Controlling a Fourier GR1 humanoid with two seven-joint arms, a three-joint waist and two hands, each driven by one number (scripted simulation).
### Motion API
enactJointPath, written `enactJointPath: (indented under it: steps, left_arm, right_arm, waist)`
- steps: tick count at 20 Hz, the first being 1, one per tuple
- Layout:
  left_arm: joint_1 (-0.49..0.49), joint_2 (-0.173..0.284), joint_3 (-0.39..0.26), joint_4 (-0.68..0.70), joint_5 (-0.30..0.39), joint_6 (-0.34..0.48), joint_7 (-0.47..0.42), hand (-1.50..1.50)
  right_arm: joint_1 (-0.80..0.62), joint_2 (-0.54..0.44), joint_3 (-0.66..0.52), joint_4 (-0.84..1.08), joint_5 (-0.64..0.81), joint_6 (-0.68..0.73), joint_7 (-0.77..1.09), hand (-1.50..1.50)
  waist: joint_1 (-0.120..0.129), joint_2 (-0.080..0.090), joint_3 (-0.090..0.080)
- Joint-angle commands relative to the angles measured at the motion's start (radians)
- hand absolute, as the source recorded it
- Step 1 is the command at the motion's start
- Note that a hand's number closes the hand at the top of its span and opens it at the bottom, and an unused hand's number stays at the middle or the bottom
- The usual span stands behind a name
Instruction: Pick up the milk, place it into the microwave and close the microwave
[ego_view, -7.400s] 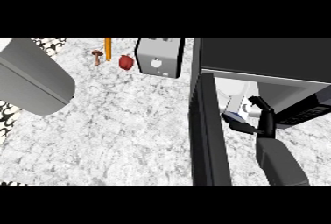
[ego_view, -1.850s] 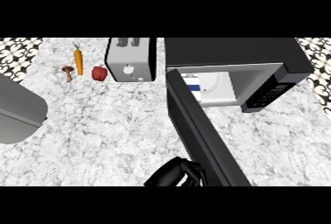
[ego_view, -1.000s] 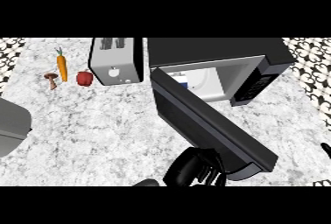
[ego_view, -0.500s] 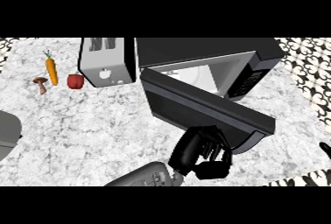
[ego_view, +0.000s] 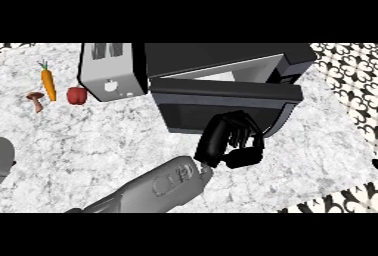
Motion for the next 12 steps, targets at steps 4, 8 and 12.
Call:
enactJointPath:
  steps: [4, 8, 12]
  left_arm:
    - [-0.114, -0.002, 0.076, 0.099, 0.111, -0.001, -0.032, 1.50]
    - [-0.141, -0.002, 0.113, 0.138, 0.171, -0.017, -0.069, 1.50]
    - [-0.170, -0.002, 0.146, 0.188, 0.223, -0.038, -0.097, 1.50]
  right_arm:
    - [-0.012, -0.031, -0.019, -0.005, -0.053, 0.004, 0.023, -1.50]
    - [-0.028, -0.047, -0.033, -0.012, -0.069, -0.012, 0.038, -1.50]
    - [-0.022, -0.061, -0.040, -0.026, -0.095, -0.008, 0.049, -1.50]
  waist:
    - [-0.026, 0.015, 0.002]
    - [-0.029, 0.021, 0.001]
    - [-0.043, 0.022, 0.000]
